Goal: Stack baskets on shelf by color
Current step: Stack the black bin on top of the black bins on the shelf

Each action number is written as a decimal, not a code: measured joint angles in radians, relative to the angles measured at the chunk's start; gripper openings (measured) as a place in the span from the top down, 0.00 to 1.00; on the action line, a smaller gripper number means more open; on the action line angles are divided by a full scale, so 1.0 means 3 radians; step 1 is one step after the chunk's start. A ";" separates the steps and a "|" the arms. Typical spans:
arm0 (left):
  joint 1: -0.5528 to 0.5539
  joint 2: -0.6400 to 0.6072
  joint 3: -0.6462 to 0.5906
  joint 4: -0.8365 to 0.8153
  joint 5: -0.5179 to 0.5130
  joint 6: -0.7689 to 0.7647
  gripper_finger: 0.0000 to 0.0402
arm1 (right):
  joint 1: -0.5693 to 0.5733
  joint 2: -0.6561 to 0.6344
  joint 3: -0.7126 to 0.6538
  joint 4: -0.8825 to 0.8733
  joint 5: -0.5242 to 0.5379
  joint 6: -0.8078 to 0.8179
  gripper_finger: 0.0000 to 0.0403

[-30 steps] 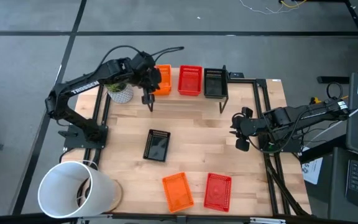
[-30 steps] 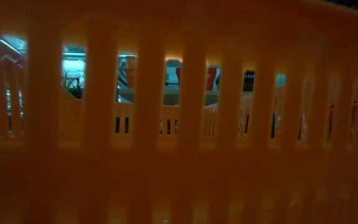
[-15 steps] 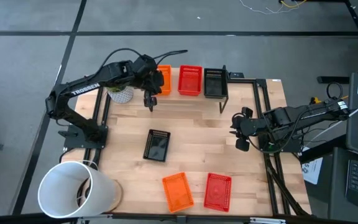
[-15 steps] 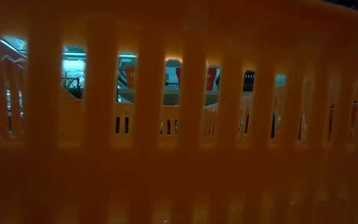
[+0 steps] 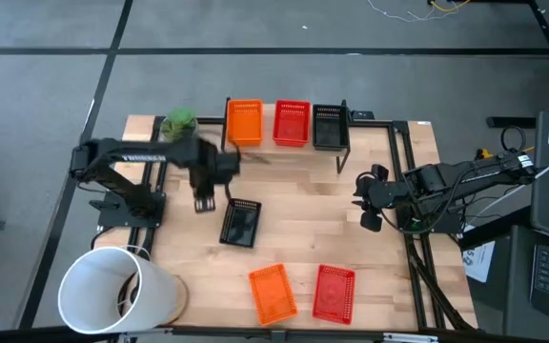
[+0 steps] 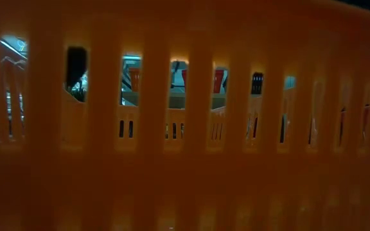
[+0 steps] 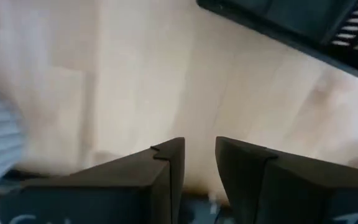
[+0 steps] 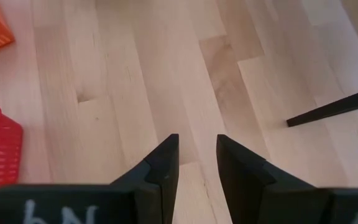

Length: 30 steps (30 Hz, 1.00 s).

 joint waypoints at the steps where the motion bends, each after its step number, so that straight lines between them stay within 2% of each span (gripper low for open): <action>1: -0.0084 0.0013 -0.0189 0.0221 0.0026 -0.0082 0.79 | 0.0001 0.0000 0.0000 0.0000 0.0000 0.0015 0.74; 4: -0.0355 0.0110 -0.0614 0.0988 0.0057 -0.0261 0.80 | 0.0001 0.0000 0.0000 0.0000 -0.0001 0.0011 0.74; 7: -0.0606 0.0155 -0.0742 0.1995 0.0013 -0.0281 0.81 | 0.0001 0.0001 0.0000 0.0000 -0.0001 0.0000 0.74; 10: -0.0776 0.0276 -0.0686 0.3235 -0.0293 -0.0124 0.83 | 0.0000 0.0000 0.0000 0.0003 0.0000 0.0012 0.74; 12: -0.0865 0.0325 -0.0547 0.3768 -0.0604 0.0042 0.84 | 0.0000 -0.0001 0.0000 0.0023 0.0001 0.0005 0.74; 14: -0.0939 0.0319 -0.0305 0.3602 -0.0732 0.0221 0.86 | 0.0001 0.0000 0.0000 0.0056 0.0001 0.0010 0.74; 16: -0.0993 0.0286 -0.0052 0.2746 -0.0727 0.0227 0.87 | 0.0001 0.0000 0.0000 0.0059 0.0000 0.0039 0.74; 19: -0.1085 0.0287 0.0167 0.1370 -0.0719 -0.0197 0.89 | 0.0001 0.0000 0.0000 0.0057 -0.0015 0.0148 0.74; 22: -0.1151 0.0281 0.0047 0.0527 -0.0607 -0.0683 0.90 | 0.0001 0.0000 0.0000 0.0057 -0.0055 0.0177 0.74; 24: -0.1203 0.0287 -0.0165 0.0432 -0.0447 -0.0902 0.90 | 0.0001 0.0000 0.0000 0.0057 -0.0057 0.0176 0.74; 27: -0.1285 0.0287 -0.0593 0.0723 -0.0255 -0.1053 0.91 | 0.0001 0.0000 0.0000 0.0057 -0.0057 0.0173 0.74; 29: -0.1316 0.0296 -0.0904 0.1347 -0.0163 -0.1056 0.92 | 0.0001 0.0000 0.0000 0.0057 -0.0057 0.0173 0.74; 30: -0.1315 0.0337 -0.1038 0.1854 -0.0152 -0.1018 0.93 | 0.0001 0.0000 0.0000 0.0057 -0.0057 0.0172 0.74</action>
